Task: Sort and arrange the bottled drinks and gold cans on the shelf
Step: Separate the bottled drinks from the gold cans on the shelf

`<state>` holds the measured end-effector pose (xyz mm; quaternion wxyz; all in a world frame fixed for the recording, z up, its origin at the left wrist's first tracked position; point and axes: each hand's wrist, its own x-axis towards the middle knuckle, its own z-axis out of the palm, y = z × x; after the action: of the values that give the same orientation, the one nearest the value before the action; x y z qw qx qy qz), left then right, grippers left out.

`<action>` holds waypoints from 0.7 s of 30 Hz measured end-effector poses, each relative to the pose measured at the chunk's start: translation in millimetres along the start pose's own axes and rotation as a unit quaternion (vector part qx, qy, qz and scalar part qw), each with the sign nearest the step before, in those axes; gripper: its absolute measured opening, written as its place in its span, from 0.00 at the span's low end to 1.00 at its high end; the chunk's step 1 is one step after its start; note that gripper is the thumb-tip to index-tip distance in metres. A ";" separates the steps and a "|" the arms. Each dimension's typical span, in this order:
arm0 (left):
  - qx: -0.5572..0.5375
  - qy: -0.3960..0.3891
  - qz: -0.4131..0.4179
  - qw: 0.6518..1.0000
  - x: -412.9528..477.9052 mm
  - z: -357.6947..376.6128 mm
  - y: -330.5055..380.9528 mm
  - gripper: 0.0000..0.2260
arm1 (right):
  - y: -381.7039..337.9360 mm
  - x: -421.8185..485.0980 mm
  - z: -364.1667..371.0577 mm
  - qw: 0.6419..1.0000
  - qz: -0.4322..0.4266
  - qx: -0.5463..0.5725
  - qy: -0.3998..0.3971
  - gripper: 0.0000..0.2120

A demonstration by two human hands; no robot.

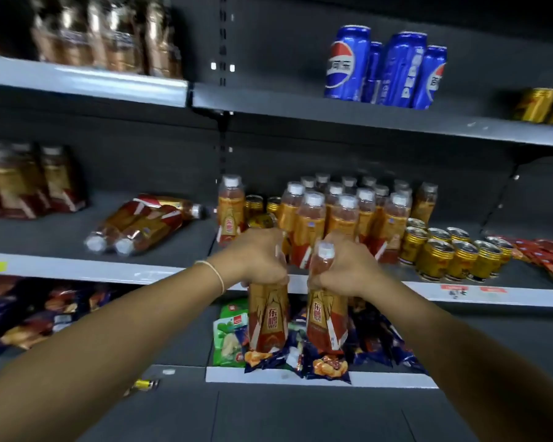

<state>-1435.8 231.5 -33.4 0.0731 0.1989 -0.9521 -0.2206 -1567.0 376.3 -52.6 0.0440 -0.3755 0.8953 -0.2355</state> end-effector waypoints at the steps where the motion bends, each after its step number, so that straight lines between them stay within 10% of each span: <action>1: 0.025 0.014 0.001 1.000 -9.4 -6.0 -19.9 0.17 | -18.4 0.5 11.2 1.000 -0.014 -0.005 -0.007 0.33; 21: 0.043 0.198 -0.181 0.962 -198.7 -157.9 -333.5 0.20 | -378.5 14.7 189.9 0.964 -0.205 0.111 -0.127 0.32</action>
<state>-1103.5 -23.2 -52.4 0.2105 0.4108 -0.8751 -0.1452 -1282.3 62.5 -47.1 0.1497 -0.5707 0.7545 -0.2875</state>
